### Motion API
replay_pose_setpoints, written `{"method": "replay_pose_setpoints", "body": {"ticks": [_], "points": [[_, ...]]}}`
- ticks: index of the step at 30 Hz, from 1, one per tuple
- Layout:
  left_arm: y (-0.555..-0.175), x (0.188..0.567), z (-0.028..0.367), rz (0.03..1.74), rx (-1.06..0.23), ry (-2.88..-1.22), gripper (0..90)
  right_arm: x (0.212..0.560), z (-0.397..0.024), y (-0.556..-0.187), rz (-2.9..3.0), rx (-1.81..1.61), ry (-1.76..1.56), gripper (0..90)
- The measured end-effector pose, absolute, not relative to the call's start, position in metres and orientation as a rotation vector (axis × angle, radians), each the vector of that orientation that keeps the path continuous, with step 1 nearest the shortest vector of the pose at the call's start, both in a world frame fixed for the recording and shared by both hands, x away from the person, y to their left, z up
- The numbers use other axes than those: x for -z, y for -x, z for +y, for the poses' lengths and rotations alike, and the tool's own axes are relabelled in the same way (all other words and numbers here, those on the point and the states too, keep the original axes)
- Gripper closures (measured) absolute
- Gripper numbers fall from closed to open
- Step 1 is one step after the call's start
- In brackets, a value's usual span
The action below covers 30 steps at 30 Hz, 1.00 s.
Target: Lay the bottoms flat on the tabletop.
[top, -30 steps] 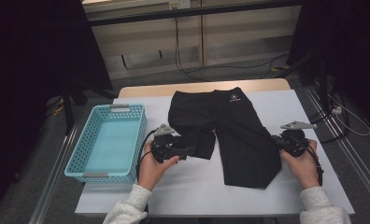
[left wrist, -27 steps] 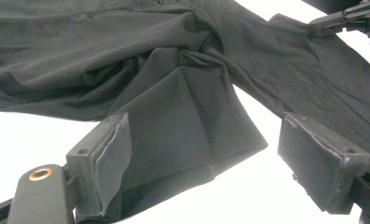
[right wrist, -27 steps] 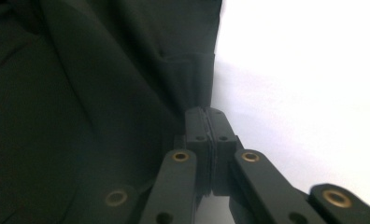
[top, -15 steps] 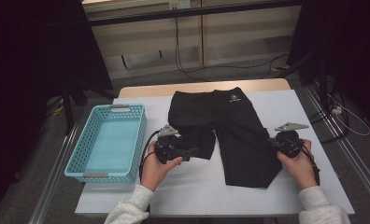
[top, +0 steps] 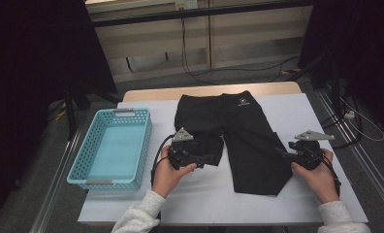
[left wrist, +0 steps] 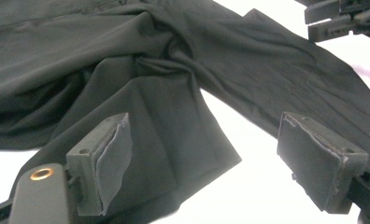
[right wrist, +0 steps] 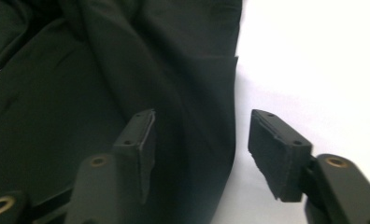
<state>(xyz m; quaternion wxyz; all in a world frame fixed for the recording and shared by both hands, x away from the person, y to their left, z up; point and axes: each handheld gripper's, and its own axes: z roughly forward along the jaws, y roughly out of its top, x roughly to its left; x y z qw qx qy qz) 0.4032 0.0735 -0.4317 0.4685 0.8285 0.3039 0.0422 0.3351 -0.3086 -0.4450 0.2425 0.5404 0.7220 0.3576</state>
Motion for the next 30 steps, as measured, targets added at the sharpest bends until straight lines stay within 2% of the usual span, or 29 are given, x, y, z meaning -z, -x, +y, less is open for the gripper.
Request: {"method": "replay_pose_setpoints", "body": {"ticks": [10, 16, 20, 25, 30], "points": [[-0.406, 0.433, 0.044, 0.66, -0.103, -2.06, 18.2, 0.451, -0.309, -0.311, 2.046, -0.975, -1.454, 26.5], [-0.401, 0.431, 0.025, 0.577, -0.092, -2.083, 19.4, 0.451, -0.315, -0.294, 2.025, -0.965, -1.462, 22.3], [-0.394, 0.435, 0.012, 0.523, -0.104, -2.116, 22.8, 0.45, -0.32, -0.287, 1.988, -0.964, -1.482, 20.3], [-0.384, 0.441, -0.006, 0.476, -0.078, -2.151, 32.8, 0.449, -0.319, -0.281, 1.966, -0.97, -1.475, 19.6], [-0.38, 0.452, -0.016, 0.459, -0.077, -2.188, 36.4, 0.448, -0.32, -0.277, 1.963, -0.97, -1.467, 19.8]]}}
